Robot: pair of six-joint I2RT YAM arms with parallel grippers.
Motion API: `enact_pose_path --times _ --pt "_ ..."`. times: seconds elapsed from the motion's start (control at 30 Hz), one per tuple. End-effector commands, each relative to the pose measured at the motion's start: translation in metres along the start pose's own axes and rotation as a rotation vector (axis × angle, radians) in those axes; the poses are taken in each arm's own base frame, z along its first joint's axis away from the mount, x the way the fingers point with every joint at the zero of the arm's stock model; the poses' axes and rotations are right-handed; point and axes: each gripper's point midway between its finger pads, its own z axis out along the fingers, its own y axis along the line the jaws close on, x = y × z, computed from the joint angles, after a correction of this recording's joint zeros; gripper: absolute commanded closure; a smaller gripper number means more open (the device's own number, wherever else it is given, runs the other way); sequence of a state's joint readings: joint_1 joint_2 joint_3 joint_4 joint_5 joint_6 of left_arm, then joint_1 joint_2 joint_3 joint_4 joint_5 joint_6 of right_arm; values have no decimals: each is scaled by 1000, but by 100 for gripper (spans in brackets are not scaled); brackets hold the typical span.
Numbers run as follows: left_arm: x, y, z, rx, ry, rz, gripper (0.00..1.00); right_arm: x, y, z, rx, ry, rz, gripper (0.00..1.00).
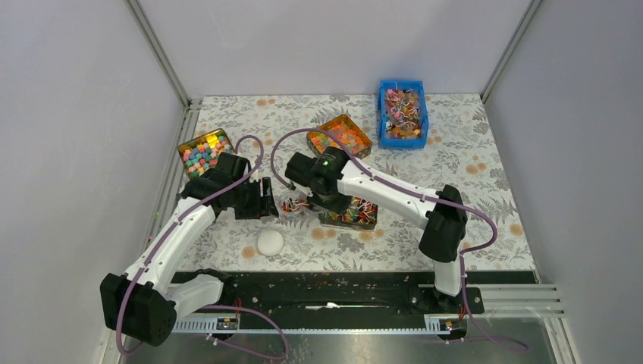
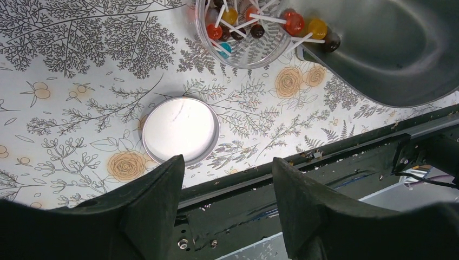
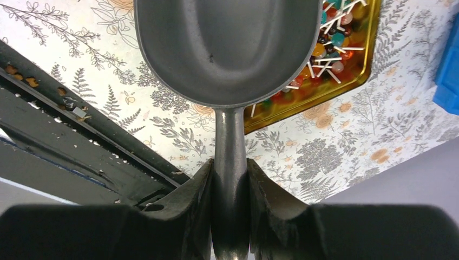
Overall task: Pack the candies
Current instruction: Place the fake candies in the packing bottle.
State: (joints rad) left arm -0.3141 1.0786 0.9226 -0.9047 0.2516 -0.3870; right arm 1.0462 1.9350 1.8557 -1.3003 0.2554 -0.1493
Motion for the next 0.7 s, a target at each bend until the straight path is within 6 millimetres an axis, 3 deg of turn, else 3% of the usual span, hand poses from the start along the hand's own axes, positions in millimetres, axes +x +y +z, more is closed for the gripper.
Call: enact_pose_path --times 0.0,0.67 --pt "-15 -2 -3 4 -49 29 38 -8 -8 -15 82 -32 -33 100" --pt "-14 0 -8 -6 -57 33 38 -18 -7 -12 205 -5 -103 100"
